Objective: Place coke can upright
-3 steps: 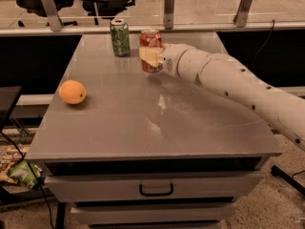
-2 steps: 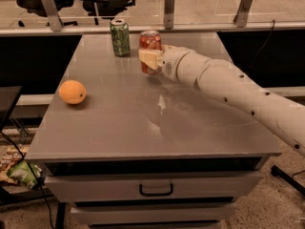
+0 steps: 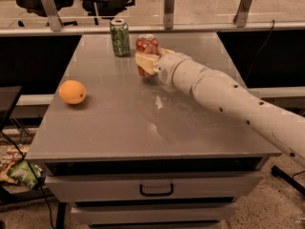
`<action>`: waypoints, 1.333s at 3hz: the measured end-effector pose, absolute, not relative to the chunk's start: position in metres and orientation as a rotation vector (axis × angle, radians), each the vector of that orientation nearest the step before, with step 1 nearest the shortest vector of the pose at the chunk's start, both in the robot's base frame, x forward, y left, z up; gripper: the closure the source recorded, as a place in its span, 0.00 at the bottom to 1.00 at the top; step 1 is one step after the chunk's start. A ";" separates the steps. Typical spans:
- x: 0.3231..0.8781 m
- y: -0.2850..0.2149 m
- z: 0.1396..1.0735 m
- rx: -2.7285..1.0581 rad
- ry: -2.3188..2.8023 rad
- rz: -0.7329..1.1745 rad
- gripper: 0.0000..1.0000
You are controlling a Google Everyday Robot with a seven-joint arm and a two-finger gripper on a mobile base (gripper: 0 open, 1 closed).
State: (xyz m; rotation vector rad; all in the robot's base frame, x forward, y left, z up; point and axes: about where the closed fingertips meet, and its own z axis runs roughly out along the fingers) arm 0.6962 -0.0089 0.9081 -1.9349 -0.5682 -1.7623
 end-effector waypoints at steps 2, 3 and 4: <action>0.691 0.003 0.901 -1.915 -0.563 -1.757 0.05; 0.689 0.008 0.897 -1.911 -0.555 -1.749 0.00; 0.689 0.008 0.897 -1.911 -0.555 -1.749 0.00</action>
Offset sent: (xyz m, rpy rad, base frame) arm -0.0089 0.0159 -0.0122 0.0253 0.0030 0.0166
